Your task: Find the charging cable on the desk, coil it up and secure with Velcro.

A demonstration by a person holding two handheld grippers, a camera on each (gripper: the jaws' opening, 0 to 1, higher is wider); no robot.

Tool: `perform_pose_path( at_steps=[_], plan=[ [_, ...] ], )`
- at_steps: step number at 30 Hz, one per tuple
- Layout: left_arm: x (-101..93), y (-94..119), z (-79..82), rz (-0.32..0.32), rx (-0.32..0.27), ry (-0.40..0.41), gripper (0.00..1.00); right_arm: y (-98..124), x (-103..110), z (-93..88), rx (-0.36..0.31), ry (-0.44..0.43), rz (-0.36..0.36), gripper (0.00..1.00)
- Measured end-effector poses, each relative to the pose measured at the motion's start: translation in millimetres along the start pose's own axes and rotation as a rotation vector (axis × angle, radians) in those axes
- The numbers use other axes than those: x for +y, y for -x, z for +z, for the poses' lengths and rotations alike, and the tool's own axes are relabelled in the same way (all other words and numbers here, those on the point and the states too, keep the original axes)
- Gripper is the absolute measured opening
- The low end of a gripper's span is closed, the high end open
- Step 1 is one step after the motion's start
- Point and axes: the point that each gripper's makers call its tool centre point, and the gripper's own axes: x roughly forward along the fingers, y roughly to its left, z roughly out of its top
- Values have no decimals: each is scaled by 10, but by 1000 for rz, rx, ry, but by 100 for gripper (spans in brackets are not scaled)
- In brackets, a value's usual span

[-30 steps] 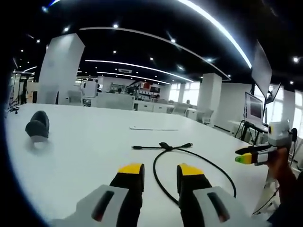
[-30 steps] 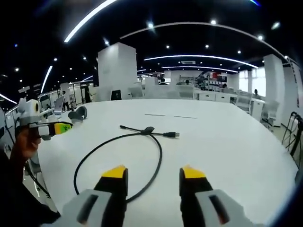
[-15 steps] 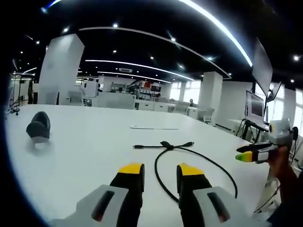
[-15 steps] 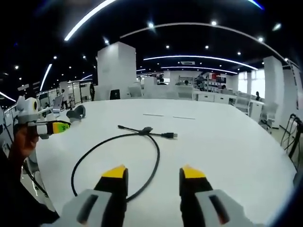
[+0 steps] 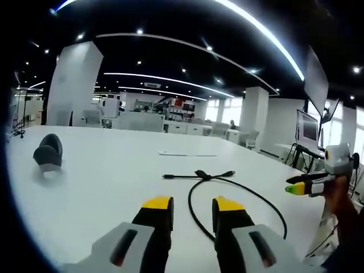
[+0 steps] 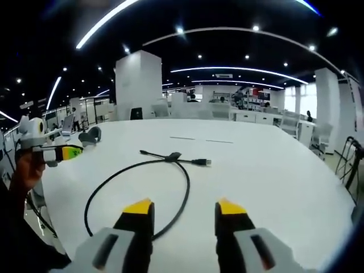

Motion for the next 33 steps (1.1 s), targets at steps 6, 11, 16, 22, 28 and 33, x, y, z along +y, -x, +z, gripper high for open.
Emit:
perform_pose_path(
  at_steps=[6,11,16,22,28,33],
  plan=[
    [26,7,-4,9,0,0,28,5,-10,-6,0,-8,1,44],
    [23,7,-8,9,3,-1,28,-2,-13,-29,4,-13,3,44],
    [22,6,-9,10,4,-2,28,2,-8,-37,5,-15,4,44],
    [21,10,-15,9,6,-1,28,12,-10,-34,4,-15,1,44],
    [32,21,-21,10,8,4,28,9,11,-37,5,-14,4,44],
    [39,32,-14,9,6,1,28,8,24,-33,6,-14,4,44]
  ],
)
